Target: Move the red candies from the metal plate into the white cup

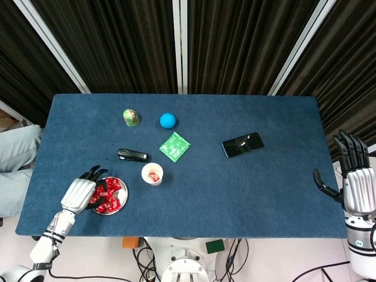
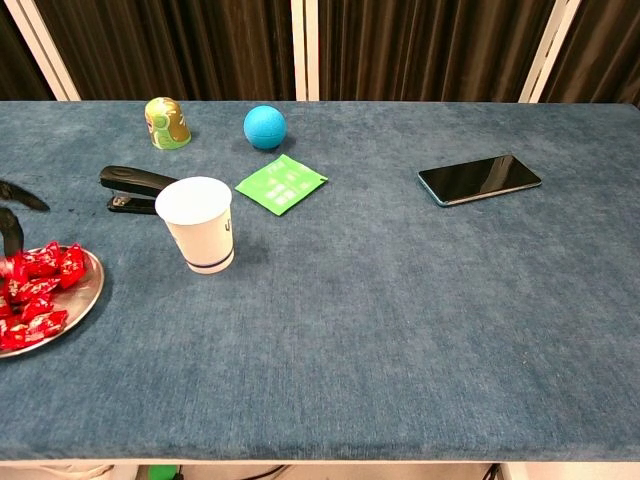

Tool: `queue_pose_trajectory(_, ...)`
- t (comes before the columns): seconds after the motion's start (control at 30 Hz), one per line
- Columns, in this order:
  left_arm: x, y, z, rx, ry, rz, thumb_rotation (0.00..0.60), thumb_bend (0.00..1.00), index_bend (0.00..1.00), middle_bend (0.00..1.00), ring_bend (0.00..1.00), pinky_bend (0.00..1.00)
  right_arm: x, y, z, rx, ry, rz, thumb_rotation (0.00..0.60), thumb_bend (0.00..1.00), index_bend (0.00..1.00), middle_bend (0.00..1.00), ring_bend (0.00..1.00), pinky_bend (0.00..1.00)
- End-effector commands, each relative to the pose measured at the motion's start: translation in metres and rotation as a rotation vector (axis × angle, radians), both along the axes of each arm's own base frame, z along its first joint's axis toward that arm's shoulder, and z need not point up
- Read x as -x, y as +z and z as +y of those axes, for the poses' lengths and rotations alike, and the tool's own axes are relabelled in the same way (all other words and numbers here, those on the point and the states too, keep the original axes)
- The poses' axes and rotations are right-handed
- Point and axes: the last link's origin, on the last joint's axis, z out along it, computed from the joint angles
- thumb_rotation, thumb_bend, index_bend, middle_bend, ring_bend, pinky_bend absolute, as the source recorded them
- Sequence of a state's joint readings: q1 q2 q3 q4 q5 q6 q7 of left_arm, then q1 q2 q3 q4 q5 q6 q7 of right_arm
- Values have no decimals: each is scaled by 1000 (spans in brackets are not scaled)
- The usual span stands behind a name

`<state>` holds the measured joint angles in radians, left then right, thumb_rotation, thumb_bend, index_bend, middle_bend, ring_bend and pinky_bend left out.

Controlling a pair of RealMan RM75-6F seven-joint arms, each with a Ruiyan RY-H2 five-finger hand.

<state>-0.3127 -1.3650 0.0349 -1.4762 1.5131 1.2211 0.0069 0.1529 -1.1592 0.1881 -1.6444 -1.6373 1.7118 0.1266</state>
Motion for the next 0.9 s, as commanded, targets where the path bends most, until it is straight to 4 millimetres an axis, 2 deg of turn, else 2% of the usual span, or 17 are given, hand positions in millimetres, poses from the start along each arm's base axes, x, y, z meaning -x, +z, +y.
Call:
queue_pose_trajectory(0.03, -19, 20, 16, -32, -55, -9, 600, 350, 532, 166, 47, 240, 0, 0, 0, -1, 1, -2, 600, 364, 0, 0, 0, 0)
queue_pose_trajectory(0.23, -77, 41, 47, -9, -179, -17, 600, 359, 541, 177, 47, 244, 1, -1, 1, -4, 5, -9, 600, 365, 0, 0, 0, 0)
queue_pose_trajectory(0.4, -110, 36, 69, 28, -225, -4, 600, 362, 543, 177, 47, 245, 2, -1, 0, -5, 5, -9, 600, 365, 0, 0, 0, 0)
queue_pose_trajectory(0.57, -124, 16, 81, 76, -225, -15, 600, 363, 543, 178, 47, 245, 6, 0, -3, -10, -9, -10, 600, 365, 0, 0, 0, 0)
queue_pose_trajectory(0.7, -126, 2, 87, 101, -207, -25, 600, 363, 544, 183, 48, 244, 9, 0, -5, -12, -19, -9, 600, 365, 0, 0, 0, 0)
queue_pose_trajectory(0.9, -128, -11, 92, 110, -195, -56, 600, 363, 546, 195, 48, 244, 10, -2, -7, -13, -20, -15, 600, 365, 0, 0, 0, 0)
